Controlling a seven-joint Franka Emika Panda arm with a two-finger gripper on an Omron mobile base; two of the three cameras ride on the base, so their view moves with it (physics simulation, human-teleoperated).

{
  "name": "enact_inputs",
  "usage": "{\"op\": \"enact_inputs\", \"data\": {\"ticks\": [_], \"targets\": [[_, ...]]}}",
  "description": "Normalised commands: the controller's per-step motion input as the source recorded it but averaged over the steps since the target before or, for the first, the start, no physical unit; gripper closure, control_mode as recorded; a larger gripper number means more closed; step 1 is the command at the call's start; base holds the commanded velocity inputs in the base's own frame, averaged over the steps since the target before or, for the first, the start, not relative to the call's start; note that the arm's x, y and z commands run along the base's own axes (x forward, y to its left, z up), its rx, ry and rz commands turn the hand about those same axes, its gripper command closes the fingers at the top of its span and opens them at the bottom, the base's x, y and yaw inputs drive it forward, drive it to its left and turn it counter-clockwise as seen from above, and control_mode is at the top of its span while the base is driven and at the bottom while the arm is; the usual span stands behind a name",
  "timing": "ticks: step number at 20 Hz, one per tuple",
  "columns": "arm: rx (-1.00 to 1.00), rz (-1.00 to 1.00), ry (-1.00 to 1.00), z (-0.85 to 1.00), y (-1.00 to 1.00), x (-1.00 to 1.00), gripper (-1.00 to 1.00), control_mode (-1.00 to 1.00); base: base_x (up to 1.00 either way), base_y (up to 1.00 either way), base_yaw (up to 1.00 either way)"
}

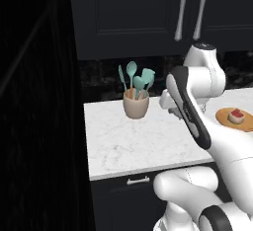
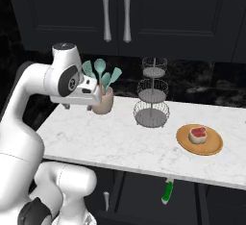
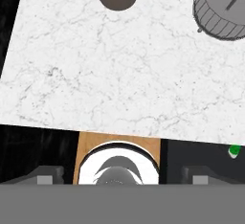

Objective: Pick up the knife from the drawer and place it on the cutting board. Then place the meat from the plate to the cutting board.

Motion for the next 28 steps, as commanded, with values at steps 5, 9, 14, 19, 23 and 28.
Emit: {"op": "enact_inputs", "data": {"ticks": [5, 9, 14, 19, 23, 28], "targets": [[0.00, 0.00, 0.01, -0.01, 0.00, -0.06, -1.00, -1.00, 0.00, 0.00, 0.00], [0.00, 0.00, 0.04, -0.13, 0.00, -0.33, -1.00, 1.00, -0.40, 0.00, 0.02], [0.00, 0.00, 0.00, 0.00, 0.00, 0.00, -1.00, 1.00, -0.95, 0.00, 0.05], [0.00, 0.00, 0.00, 0.00, 0.00, 0.00, -1.00, 1.00, -0.94, -0.21, 0.00], [0.00, 0.00, 0.00, 0.00, 0.00, 0.00, -1.00, 1.00, -0.41, -0.82, 0.01], [0.00, 0.00, 0.00, 0.00, 0.00, 0.00, -1.00, 1.00, -0.01, -1.00, 0.11]]}}
